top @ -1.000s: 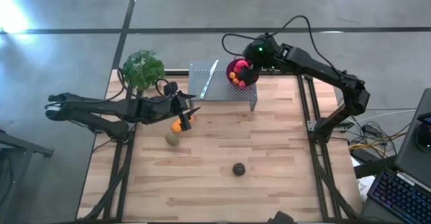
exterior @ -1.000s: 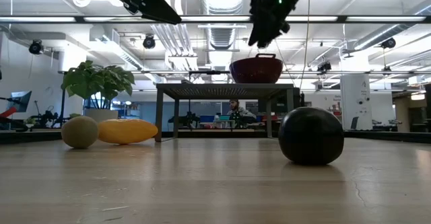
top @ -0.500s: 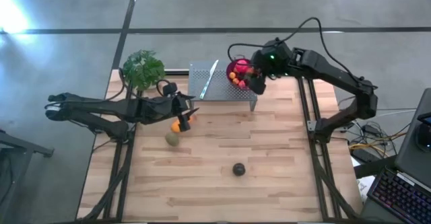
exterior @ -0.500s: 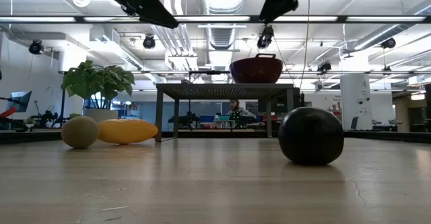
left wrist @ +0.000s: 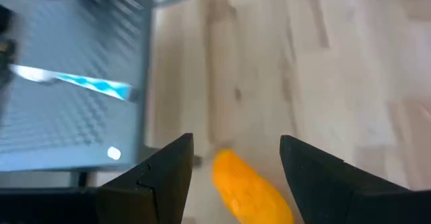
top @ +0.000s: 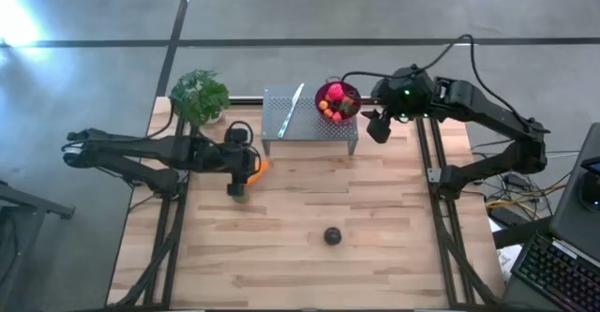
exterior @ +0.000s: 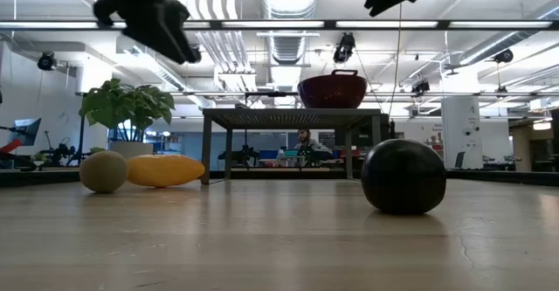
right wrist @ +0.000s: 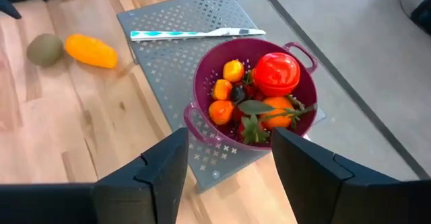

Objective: Pick & Place Fruit
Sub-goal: Put the brown kiwi into the violet strainer bowl on the shelf

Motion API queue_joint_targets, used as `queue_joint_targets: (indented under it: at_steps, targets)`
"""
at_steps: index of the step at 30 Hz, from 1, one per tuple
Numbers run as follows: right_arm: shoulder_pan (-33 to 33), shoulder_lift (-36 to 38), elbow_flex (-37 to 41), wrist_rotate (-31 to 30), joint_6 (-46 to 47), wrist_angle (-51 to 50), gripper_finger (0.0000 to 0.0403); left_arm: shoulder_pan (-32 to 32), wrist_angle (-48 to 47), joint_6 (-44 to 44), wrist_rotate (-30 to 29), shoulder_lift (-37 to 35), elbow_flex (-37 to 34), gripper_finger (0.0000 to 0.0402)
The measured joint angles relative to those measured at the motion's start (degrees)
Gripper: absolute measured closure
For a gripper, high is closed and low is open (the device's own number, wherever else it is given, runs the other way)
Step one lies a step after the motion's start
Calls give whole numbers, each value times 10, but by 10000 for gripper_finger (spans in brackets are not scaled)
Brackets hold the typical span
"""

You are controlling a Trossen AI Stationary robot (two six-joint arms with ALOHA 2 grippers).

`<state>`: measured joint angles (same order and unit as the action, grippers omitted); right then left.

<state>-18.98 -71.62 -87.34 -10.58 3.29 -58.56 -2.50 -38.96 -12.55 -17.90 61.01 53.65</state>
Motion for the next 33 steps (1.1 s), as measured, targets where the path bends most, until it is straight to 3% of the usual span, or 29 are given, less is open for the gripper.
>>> queue_joint_targets:
  at_steps: [14,18,22,33]
  targets:
    - [0,49,53,-1,39,5,186,0,-93,95,159,2,0,161]
    - [0,47,53,-1,39,7,193,0,-133,113,159,3,-2,123]
    - [0,47,53,-3,39,11,202,0,-173,58,159,5,-4,98]
    - [0,47,53,-7,36,10,222,-1,-166,-37,159,6,-59,99]
